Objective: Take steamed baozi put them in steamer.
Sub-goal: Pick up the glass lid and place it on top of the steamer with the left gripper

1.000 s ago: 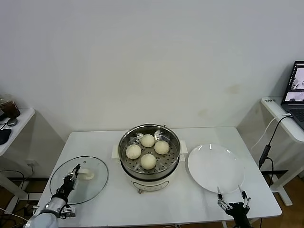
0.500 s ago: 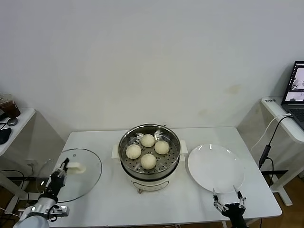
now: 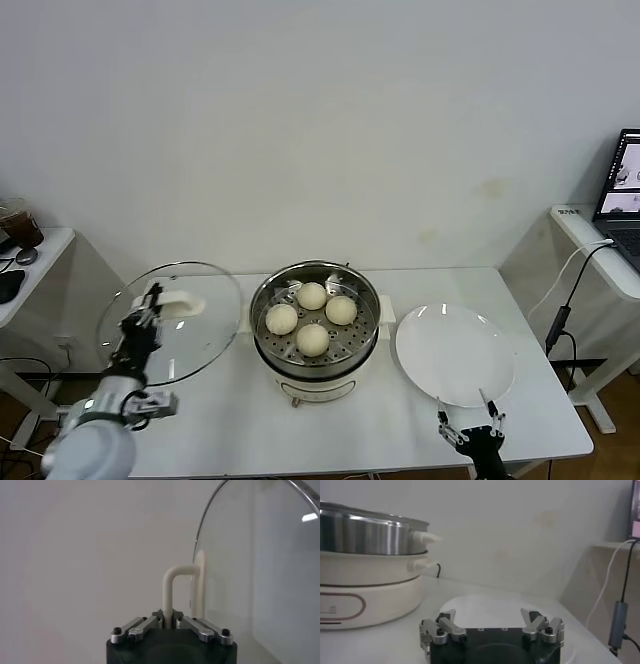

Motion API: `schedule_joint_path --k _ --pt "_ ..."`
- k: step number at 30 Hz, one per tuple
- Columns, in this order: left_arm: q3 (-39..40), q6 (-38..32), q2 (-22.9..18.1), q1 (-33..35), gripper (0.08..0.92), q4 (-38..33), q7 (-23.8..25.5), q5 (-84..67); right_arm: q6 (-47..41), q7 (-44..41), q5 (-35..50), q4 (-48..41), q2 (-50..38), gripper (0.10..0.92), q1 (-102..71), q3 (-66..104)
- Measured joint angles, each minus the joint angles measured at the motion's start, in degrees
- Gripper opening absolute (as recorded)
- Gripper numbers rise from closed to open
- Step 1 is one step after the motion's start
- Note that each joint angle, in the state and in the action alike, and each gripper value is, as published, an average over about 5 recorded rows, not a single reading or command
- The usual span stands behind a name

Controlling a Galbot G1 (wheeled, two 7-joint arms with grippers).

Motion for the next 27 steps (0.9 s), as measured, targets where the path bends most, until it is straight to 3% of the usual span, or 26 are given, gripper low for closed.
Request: schedule_joint_path --k 6,14,27 --pt "11.2 6.5 -1.4 -9.1 0.171 -0.5 5.2 3.9 0.3 0.5 -2.0 -1.0 0.7 0.823 0.7 -0.8" --pt "23.2 12.2 -7.3 -19.1 0.171 2.4 11.7 12.6 0.7 1.0 -3.9 -2.1 1.0 0.823 1.4 -1.7" --pt "31.9 15.5 -18.6 -24.6 0.171 9.4 15.1 22.5 1.3 1.2 -5.0 -2.4 0.7 0.823 1.4 -2.3"
